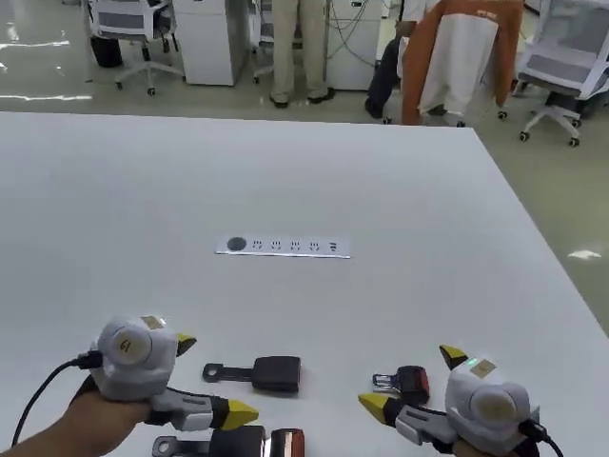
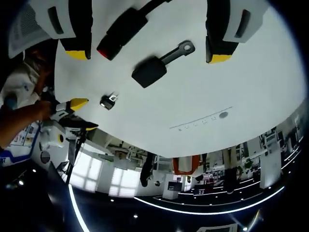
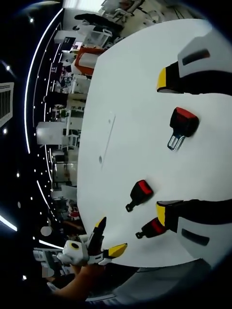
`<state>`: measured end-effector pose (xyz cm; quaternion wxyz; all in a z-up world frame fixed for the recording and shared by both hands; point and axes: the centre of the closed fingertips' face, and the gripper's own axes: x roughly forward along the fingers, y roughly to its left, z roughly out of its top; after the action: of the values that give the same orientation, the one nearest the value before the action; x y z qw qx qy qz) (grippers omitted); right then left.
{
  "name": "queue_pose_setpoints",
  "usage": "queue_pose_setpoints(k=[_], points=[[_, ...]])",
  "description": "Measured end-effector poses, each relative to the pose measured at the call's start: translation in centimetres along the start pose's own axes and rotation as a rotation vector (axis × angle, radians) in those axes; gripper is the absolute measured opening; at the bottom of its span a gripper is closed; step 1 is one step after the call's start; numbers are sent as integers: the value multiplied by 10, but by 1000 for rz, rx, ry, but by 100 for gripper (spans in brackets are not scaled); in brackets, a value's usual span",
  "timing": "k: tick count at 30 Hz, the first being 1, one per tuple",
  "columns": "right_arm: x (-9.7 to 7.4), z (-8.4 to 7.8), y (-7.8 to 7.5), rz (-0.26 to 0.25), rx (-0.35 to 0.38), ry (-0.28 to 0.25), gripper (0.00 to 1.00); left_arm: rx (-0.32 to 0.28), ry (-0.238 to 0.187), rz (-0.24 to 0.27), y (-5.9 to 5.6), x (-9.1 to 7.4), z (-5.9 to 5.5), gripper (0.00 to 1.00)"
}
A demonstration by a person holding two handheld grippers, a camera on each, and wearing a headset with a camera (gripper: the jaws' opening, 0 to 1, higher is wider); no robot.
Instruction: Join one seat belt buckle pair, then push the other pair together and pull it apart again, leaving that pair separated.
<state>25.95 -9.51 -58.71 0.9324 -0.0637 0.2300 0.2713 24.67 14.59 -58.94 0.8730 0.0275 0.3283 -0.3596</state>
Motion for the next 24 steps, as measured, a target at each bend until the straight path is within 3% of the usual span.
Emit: queue_pose_setpoints(k=[4,6,9,13,16,24], points=[[-12,-1,6,-15,-1,-17,92,-20,-28,31,0,-18,-7,100],[-20,-1,9,-28,0,-23,93,-32,-54,42,-8,-27,-6,100],[-27,-1,7,-44,6,-34,94,-39,-80,56,-5,-40,-10,100],[-41,-6,17,-60,8,-37,96,-57,-115,70,-7,-55,-11,100],[-48,-7,21,-67,13,-43,98,-63,-132,78,-7,-63,-14,100],[-69,-11,33,-86,28,-59,99,-60,-164,87,-18,-86,-24,100]])
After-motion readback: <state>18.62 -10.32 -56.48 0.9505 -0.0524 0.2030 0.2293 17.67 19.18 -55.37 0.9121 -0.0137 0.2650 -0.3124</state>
